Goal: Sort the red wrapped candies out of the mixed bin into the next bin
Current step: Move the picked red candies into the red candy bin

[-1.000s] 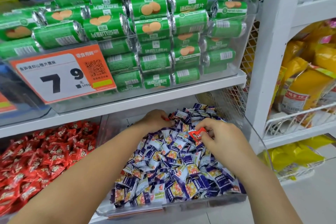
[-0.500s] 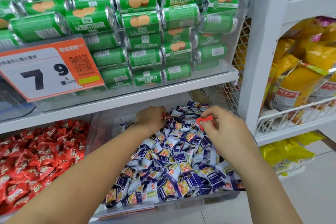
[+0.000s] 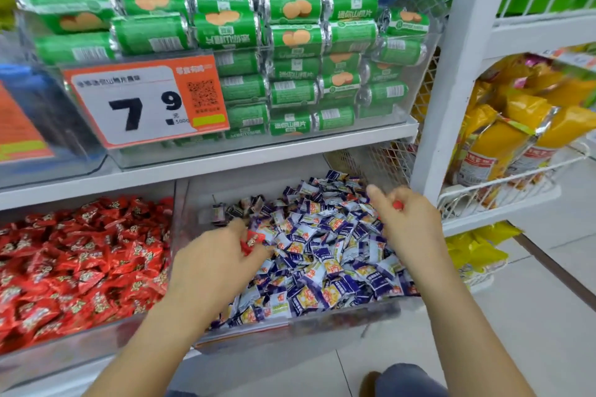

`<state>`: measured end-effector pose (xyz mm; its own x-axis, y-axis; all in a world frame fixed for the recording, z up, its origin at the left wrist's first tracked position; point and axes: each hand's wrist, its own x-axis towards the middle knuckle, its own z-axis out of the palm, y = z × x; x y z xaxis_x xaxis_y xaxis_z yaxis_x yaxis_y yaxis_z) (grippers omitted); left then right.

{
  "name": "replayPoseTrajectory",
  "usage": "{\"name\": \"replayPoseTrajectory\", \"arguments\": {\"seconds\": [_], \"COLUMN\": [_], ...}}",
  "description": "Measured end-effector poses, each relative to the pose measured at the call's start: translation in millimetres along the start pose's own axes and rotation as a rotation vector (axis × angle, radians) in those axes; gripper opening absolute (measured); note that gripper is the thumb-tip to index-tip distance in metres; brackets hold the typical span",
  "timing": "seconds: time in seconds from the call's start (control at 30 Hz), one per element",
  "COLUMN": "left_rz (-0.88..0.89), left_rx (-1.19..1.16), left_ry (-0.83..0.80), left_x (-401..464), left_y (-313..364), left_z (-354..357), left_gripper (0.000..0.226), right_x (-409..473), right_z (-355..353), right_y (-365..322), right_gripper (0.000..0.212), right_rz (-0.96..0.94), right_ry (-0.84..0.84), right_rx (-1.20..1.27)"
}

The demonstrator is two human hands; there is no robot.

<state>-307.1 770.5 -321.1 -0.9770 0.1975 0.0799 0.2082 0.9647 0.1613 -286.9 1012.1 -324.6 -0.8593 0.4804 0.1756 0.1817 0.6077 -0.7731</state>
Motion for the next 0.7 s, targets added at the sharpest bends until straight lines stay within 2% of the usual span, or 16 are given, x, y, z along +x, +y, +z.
{"name": "replayPoseTrajectory", "arguments": {"seconds": [0.1,0.2,0.3,0.4,0.5,0.6,0.67,0.7], "left_rz": [0.057,0.127,0.169,0.107,0.016,-0.144,-0.24,-0.271], "left_rx": [-0.093,-0.217,-0.307,-0.364,-0.36,-0.333,-0.285,-0.26], "left_ry": [0.082,0.194,0.212,0.258,0.298,0.302,0.303,0.284], "left_x": [-12,-18,-17,-15,-14,-7,-1,1], "left_y": [-6,-9,-24,-46,-75,-107,-126,-133], "left_z": [-6,-17,-23,-32,-42,-43,-42,-41], "left_gripper": [0.031,0.027,0.029,0.029,0.025,0.028,0.043,0.043], "right_x": [-3,21,62,91,99,103,98,92], "right_z": [2,12,36,57,68,72,68,64], "right_y": [1,-4,-14,-11,-11,-9,-13,-17], "right_gripper": [0.012,0.021,0.024,0.024,0.012,0.012,0.019,0.018], "right_rz": [0.058,0.054,-0.047,-0.104,-0.092,-0.108,-0.083,-0.072], "right_ry": [-0.11,-0.17,-0.217,-0.433,-0.617,-0.582,-0.437,-0.333], "right_rx": [0.124,0.098,-0.28,-0.836,-1.015,-1.009,-0.952,-0.908]}}
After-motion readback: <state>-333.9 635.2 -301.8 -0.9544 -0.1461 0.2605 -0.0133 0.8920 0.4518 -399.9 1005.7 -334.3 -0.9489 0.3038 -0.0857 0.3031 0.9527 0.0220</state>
